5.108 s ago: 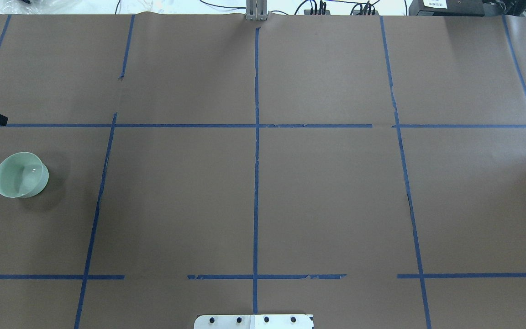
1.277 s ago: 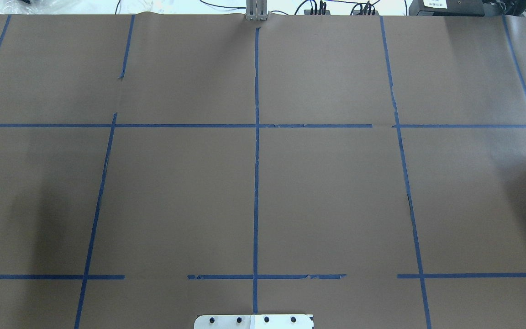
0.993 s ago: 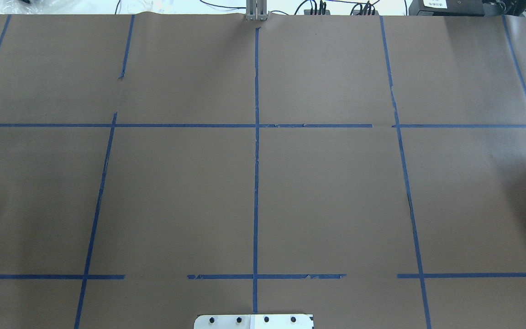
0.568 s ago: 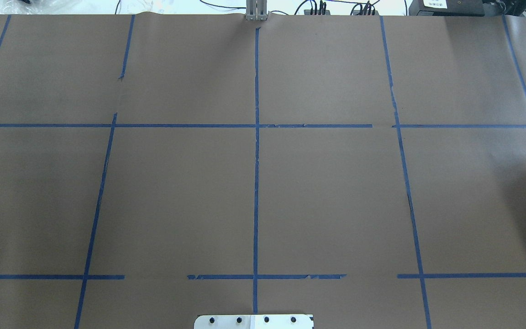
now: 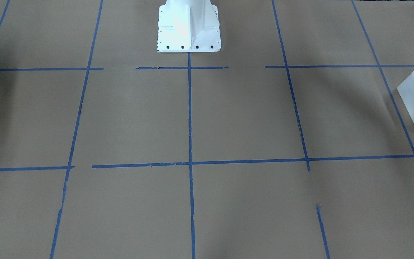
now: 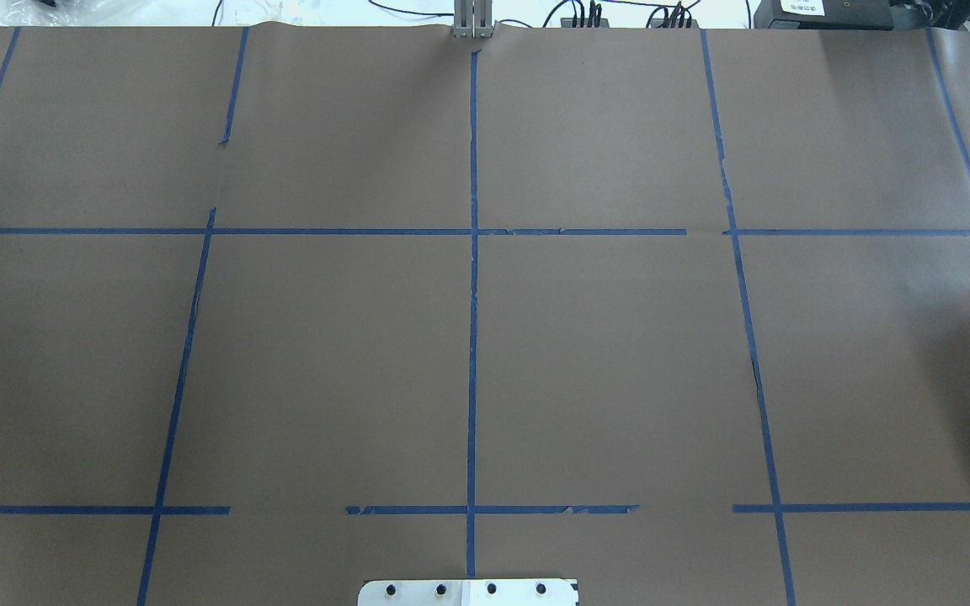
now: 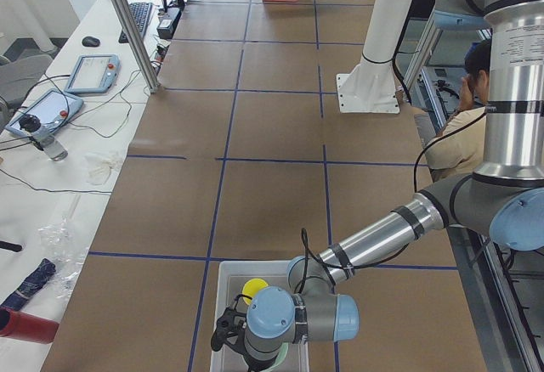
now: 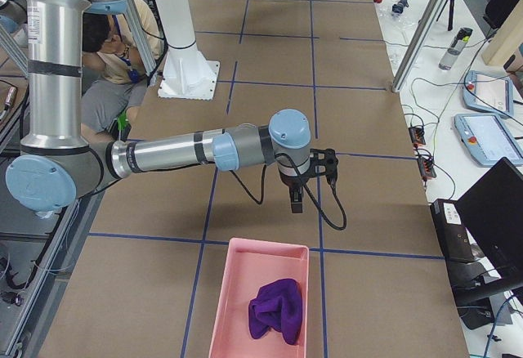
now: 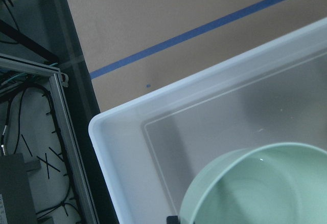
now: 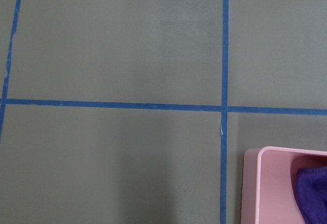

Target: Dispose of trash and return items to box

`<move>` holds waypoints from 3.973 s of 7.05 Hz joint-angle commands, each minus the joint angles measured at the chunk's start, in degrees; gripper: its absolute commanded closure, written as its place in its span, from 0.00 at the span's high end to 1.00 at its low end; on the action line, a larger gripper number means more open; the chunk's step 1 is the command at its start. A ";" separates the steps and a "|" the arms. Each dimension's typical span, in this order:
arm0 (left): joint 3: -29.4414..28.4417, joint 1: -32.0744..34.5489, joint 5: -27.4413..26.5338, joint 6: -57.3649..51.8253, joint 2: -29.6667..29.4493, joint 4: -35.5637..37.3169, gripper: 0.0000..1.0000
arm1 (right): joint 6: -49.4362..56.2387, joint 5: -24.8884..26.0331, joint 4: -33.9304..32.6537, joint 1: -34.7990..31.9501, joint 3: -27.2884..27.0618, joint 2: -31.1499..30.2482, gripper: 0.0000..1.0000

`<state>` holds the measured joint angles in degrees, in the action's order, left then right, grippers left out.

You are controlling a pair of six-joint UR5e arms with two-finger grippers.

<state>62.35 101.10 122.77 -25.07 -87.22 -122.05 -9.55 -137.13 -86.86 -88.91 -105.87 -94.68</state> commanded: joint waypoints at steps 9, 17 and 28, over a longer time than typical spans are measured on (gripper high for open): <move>42.63 -14.76 11.09 30.31 -0.58 23.32 1.00 | -3.98 0.99 -0.24 5.07 4.77 5.98 1.00; 36.67 -13.26 11.26 16.22 2.33 21.16 1.00 | 14.12 0.81 -11.67 -1.26 9.99 8.82 1.00; 38.64 -13.64 12.32 18.91 2.23 18.15 1.00 | 11.93 1.24 -10.79 -0.30 7.27 9.62 1.00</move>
<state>100.90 88.15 135.02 -6.19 -84.89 -104.80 2.35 -136.07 -97.73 -89.27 -97.15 -83.88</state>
